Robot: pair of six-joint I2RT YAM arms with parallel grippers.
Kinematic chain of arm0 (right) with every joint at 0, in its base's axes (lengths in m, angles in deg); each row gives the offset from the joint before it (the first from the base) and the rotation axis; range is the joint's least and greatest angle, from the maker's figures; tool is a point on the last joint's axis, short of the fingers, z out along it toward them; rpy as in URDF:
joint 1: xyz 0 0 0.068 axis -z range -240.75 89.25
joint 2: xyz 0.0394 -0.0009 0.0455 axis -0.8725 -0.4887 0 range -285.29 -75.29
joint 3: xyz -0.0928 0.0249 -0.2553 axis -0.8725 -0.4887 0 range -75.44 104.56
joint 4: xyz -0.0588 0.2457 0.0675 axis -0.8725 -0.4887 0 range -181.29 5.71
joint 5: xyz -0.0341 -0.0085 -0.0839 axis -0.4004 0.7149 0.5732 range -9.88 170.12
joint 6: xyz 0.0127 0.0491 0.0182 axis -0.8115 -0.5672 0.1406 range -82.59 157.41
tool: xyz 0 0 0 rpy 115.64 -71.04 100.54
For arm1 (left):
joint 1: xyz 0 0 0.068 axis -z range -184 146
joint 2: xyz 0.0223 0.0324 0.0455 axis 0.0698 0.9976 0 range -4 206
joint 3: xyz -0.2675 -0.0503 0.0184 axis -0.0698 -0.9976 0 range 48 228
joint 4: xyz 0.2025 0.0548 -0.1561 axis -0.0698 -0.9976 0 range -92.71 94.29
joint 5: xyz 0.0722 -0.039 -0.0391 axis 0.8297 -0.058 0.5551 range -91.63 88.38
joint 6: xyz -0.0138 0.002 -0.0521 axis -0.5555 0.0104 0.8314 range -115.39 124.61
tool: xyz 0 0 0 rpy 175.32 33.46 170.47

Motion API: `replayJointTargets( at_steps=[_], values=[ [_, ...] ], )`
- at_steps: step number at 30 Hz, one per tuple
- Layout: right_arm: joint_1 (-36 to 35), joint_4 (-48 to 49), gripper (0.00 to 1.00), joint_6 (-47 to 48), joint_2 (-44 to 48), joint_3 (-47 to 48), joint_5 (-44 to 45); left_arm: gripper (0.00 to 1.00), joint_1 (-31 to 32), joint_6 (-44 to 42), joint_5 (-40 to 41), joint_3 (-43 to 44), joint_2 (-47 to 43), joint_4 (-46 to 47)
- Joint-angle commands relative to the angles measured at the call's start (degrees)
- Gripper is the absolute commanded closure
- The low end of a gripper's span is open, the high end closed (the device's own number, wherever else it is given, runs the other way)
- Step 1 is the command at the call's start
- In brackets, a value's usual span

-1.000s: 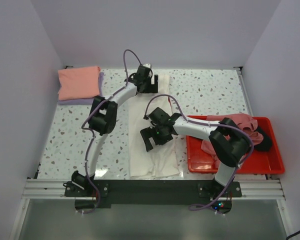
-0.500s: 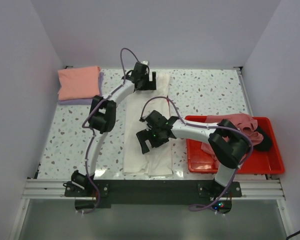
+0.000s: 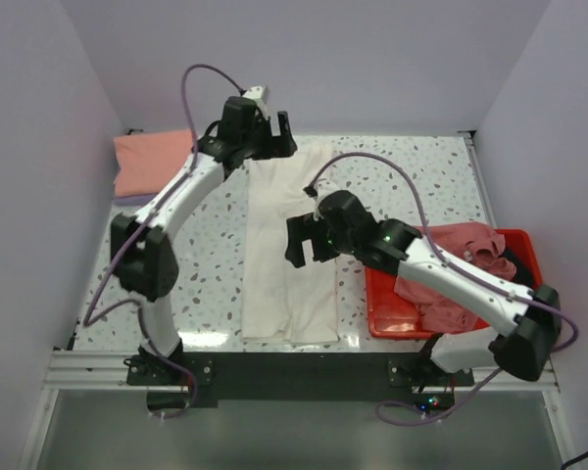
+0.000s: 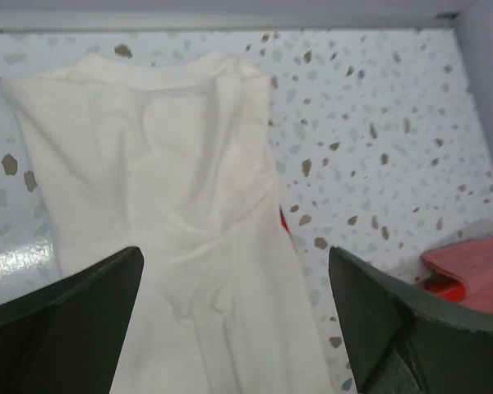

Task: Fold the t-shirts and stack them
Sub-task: Fold the tshirt

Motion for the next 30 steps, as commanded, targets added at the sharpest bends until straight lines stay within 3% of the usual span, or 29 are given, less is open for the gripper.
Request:
replayJointTargets(
  at_steps=[1, 2, 5, 7, 10, 14, 17, 21, 25, 30],
  values=[
    [0.18, -1.74, 0.01, -5.44, 8.84, -6.81, 4.97, 0.00, 3.86, 2.38, 3.77, -17.10, -21.02, 6.33],
    [0.27, -1.91, 0.01, -6.58, 10.43, -8.30, 4.97, 0.00, 4.56, 3.17, 4.66, -27.34, -28.90, 7.85],
    [0.36, -1.48, 0.01, -7.82, 16.23, -14.02, 2.78, 0.00, 7.03, 8.70, 7.65, -45.98, -42.01, 11.03],
    [0.44, -1.47, 0.01, -8.43, 18.52, -17.10, -0.11, 0.00, 8.78, 13.98, 8.27, -56.12, -46.62, 10.07],
    [0.36, -1.04, 0.01, -8.00, 20.72, -19.83, -5.11, 0.00, 13.61, 19.07, 11.16, -63.79, -53.04, 3.33],
    [0.09, 0.98, 0.01, -8.78, 23.01, -23.43, -8.30, 0.00, 20.73, 24.87, 16.43, -69.09, -59.54, -7.41],
    [-0.52, 1.77, 0.01, -10.63, 22.66, -26.33, -8.83, 0.00, 23.28, 28.13, 15.57, -72.95, -63.23, -14.10],
    [-3.33, 3.88, 0.01, -12.39, 20.12, -29.14, -8.48, 0.02, 24.87, 30.42, 7.84, -78.93, -66.68, -12.36],
    [-3.86, 4.32, 0.01, -13.80, 18.00, -30.02, -6.29, 0.06, 25.49, 32.09, 6.51, -82.53, -67.91, -14.11],
    [-3.95, 5.82, 0.01, -15.56, 17.30, -31.34, -5.75, 0.24, 25.67, 32.36, 2.65, -85.71, -67.91, -9.29]
  ],
)
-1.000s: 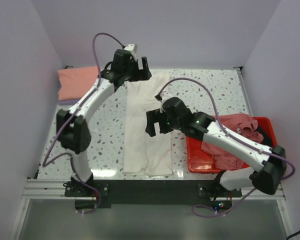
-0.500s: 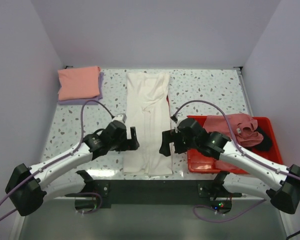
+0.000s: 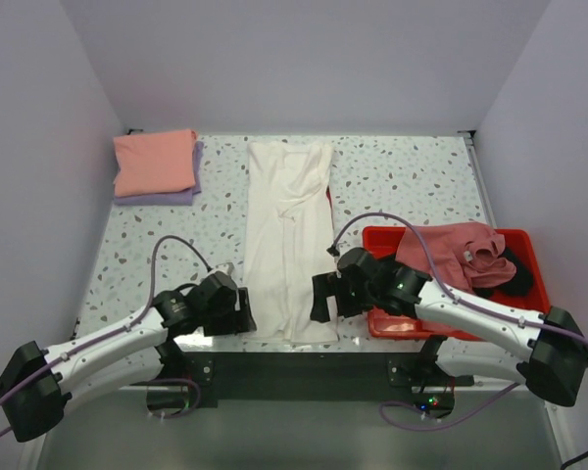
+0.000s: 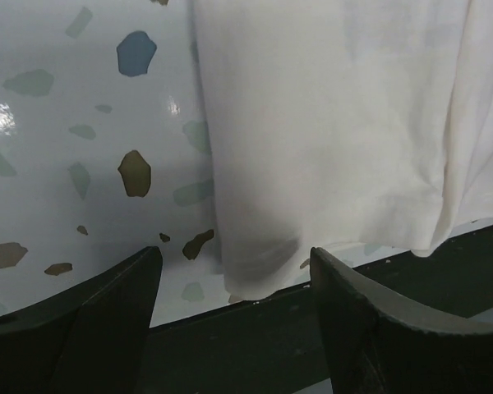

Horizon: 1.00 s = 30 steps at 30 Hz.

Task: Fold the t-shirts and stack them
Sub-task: Fold the tshirt

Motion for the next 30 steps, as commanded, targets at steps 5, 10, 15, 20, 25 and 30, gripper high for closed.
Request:
replayJointTargets(
  at_steps=[5, 10, 15, 20, 25, 30],
  values=[
    [-0.32, 3.15, 0.01, -3.12, -1.31, -0.79, 2.78, 0.48, 0.81, 0.99, -8.08, -2.77, 1.74, 6.72],
    [-0.23, 4.47, 0.01, -4.18, -2.97, -1.40, 3.04, 0.60, 1.43, 1.26, -10.37, -4.00, 0.33, 7.34],
    [-0.32, 5.26, 0.01, -4.70, -3.42, -2.19, 2.87, 0.84, 1.43, 0.29, -6.86, -1.72, -0.20, 1.55],
    [-0.85, 4.13, 0.01, -3.13, -3.76, -2.20, -0.73, 1.00, 1.52, 1.25, -3.79, -1.72, -1.08, -0.22],
    [-4.80, 0.26, 0.01, -2.60, -7.19, 0.96, 1.90, 1.00, 1.43, 4.06, -2.11, -1.36, -2.56, -3.73],
    [-9.98, -3.87, 0.04, -3.91, -12.29, 4.22, 8.39, 1.00, 1.43, 6.88, -2.20, -2.77, -6.08, -4.09]
  ],
)
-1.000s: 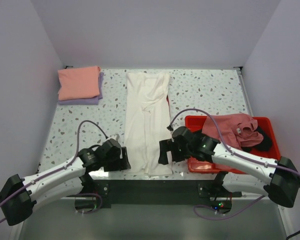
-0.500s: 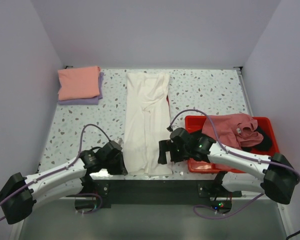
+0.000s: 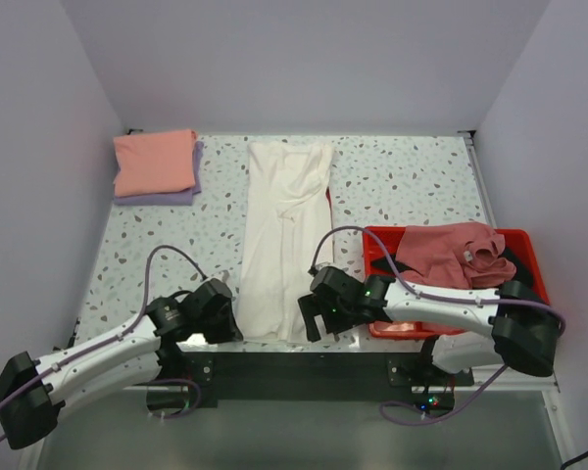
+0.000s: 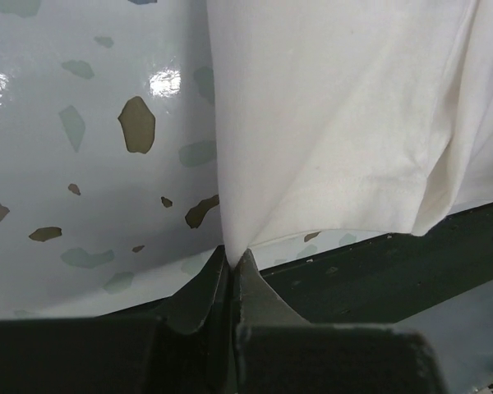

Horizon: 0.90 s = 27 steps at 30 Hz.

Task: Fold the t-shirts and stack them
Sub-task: Fold the tshirt

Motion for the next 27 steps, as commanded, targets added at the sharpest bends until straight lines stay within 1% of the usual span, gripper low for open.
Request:
replayJointTargets(
  at_steps=[1, 3, 4, 10, 14, 17, 19, 20, 21, 24, 25, 27],
  values=[
    [-2.86, -3.57, 0.04, -1.27, -2.02, 3.52, 5.63, 1.00, 0.25, 3.38, 0.86, -0.30, -2.56, -1.77],
    [-3.83, -3.66, 0.06, -1.71, -2.38, 3.44, 5.98, 1.00, 0.34, 4.09, 0.60, -0.74, -3.01, -1.60],
    [-4.10, -3.66, 0.10, -2.06, -2.46, 3.26, 5.98, 1.00, 0.25, 4.18, 0.60, -1.01, -3.10, -1.51],
    [-4.10, -3.05, 0.21, -2.77, -1.24, 2.03, 5.63, 1.00, 0.34, 4.44, 0.68, -1.45, -3.62, -1.33],
    [-4.10, -2.44, 0.35, -3.64, -1.93, 1.06, 5.20, 1.00, 0.25, 4.79, 0.86, -1.36, -3.89, -1.59],
    [-4.10, -2.08, 0.37, -4.00, -2.64, 0.45, 4.49, 1.00, 0.25, 5.32, 1.03, -1.19, -4.33, -2.47],
    [-4.19, -1.82, 0.41, -4.17, -3.52, 0.18, 3.88, 1.00, 0.25, 5.58, 1.12, -1.54, -4.94, -2.65],
    [-4.10, -1.21, 0.44, -4.61, -3.61, -0.25, 2.74, 1.00, 0.25, 6.02, 1.04, -1.71, -5.03, -2.56],
    [-4.19, -0.77, 0.49, -4.70, -3.78, -0.69, 2.30, 1.00, 0.25, 6.11, 1.03, -1.89, -5.21, -2.56],
    [-4.19, -0.15, 0.50, -6.02, -3.78, -1.84, 2.03, 1.00, 0.25, 6.64, 0.77, -2.15, -5.82, -3.09],
    [-4.19, -0.06, 0.53, -6.11, -3.96, -2.01, 2.03, 1.00, 0.25, 6.81, 0.86, -2.24, -6.26, -3.18],
    [-4.27, 0.90, 0.63, -6.28, -3.96, -2.54, 1.33, 1.00, 0.25, 7.43, 1.03, -2.50, -6.70, -3.18]
  ],
)
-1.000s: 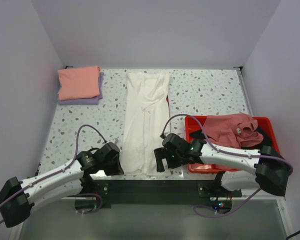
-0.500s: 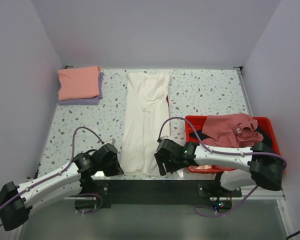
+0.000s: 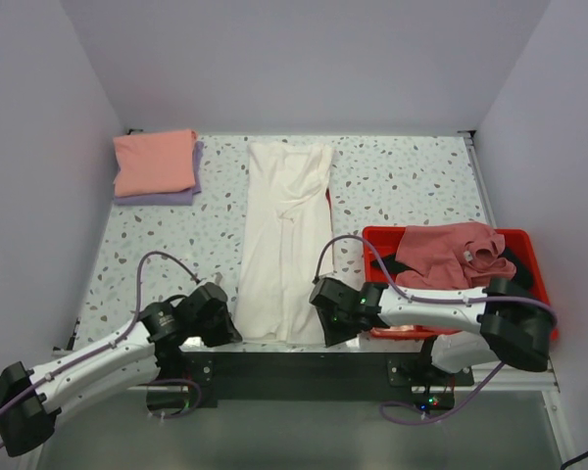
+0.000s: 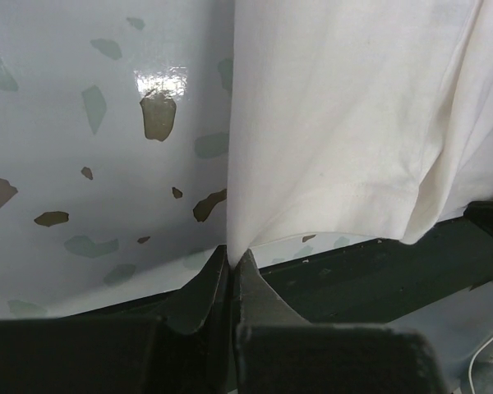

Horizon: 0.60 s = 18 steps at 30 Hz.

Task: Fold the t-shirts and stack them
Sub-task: Fold the tshirt

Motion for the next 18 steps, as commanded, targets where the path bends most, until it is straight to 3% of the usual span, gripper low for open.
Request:
replayJointTargets(
  at_steps=[1, 7, 14, 18],
  values=[
    [-0.49, 3.76, 0.76, -2.13, 0.24, -0.99, -1.21, 1.00, 0.25, 2.14, 0.42, -0.51, -1.37, -1.86],
    [-1.19, 7.38, 1.00, -2.74, 0.85, -3.10, -3.76, 1.00, 0.25, 4.77, -0.80, -0.78, -4.00, -4.41],
    [-2.96, 7.38, 1.00, -3.45, 5.07, -3.98, -6.74, 1.00, 0.25, 7.33, -4.85, -0.78, -9.54, -7.23],
    [-2.96, 6.68, 1.00, -1.87, 6.30, -2.67, -5.96, 1.00, 0.25, 8.03, -2.75, 1.24, -13.67, -10.30]
  ],
)
